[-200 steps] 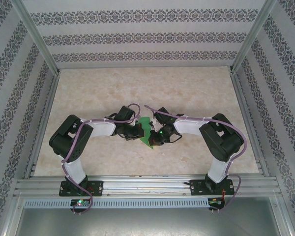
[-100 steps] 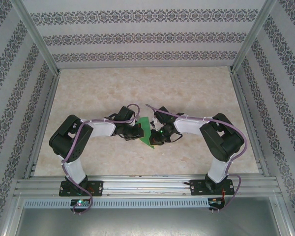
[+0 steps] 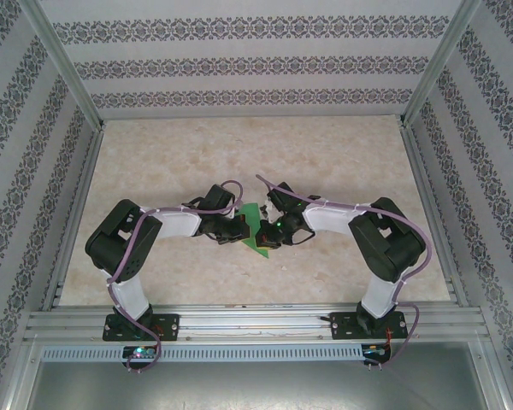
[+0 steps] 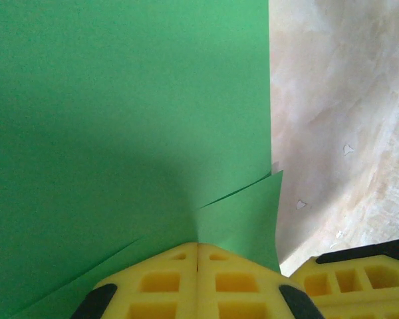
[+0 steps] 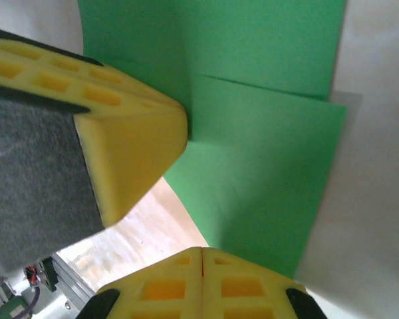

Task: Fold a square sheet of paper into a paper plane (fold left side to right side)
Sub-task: Third fold the triangle at the center of the table.

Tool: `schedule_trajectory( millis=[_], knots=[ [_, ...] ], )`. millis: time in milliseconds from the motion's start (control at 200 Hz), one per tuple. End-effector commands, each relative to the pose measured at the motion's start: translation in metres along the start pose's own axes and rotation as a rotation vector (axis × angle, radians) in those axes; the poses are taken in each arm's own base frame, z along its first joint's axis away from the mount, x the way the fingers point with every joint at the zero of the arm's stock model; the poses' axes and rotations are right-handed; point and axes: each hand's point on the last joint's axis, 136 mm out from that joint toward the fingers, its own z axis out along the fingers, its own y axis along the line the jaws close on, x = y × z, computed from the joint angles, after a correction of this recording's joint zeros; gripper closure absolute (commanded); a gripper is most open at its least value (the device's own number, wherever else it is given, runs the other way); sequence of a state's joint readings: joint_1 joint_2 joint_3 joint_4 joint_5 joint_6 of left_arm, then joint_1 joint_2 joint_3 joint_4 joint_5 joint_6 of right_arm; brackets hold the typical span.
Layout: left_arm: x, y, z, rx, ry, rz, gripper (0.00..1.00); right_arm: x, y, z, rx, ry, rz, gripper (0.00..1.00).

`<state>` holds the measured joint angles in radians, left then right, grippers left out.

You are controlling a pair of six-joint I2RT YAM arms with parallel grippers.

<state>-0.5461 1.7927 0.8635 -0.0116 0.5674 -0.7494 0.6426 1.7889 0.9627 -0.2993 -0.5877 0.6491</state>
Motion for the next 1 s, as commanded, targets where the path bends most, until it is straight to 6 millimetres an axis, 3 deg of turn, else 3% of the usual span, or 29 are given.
schedule_trajectory(
  millis=[0, 280, 425, 784, 994],
  knots=[
    [0.016, 0.031, 0.008, -0.094, 0.041, -0.06, 1.0, -0.008, 0.013, 0.006, -0.033, -0.005, -0.008, 1.0],
    [0.016, 0.032, 0.008, -0.099, 0.041, -0.063, 1.0, -0.012, 0.015, 0.016, -0.034, 0.0, -0.006, 1.0],
    [0.017, 0.033, 0.008, -0.109, 0.042, -0.068, 1.0, -0.009, 0.006, 0.019, 0.0, 0.012, 0.019, 1.0],
    [0.018, 0.039, 0.009, -0.135, 0.052, -0.076, 1.0, 0.027, -0.034, 0.021, 0.158, 0.104, 0.091, 1.0],
    [0.02, 0.045, 0.008, -0.166, 0.061, -0.08, 1.0, 0.04, -0.044, 0.014, 0.191, 0.118, 0.108, 1.0]
  ],
)
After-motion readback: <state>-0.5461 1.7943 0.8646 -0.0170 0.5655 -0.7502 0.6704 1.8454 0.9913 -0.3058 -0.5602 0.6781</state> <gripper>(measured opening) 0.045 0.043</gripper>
